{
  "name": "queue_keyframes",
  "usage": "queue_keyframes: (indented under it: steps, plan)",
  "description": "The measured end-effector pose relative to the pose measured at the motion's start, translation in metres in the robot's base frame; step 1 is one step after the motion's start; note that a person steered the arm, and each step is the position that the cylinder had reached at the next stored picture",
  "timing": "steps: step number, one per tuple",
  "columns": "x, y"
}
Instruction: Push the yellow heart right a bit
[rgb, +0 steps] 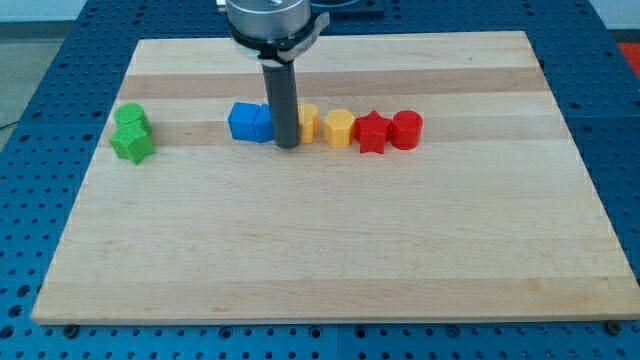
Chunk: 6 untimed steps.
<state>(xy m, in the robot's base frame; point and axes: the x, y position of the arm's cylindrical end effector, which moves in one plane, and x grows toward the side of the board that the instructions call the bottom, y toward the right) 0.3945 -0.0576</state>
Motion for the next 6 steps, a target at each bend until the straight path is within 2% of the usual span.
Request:
queue_keyframes:
  steps: [1,2,3,5,6]
  plan:
    - [-0.026,-0.025]
    - [-0.03,-0.071]
    - [-0.03,-0.09]
    - [-0.031,0.004]
    - [-0.059,0.011]
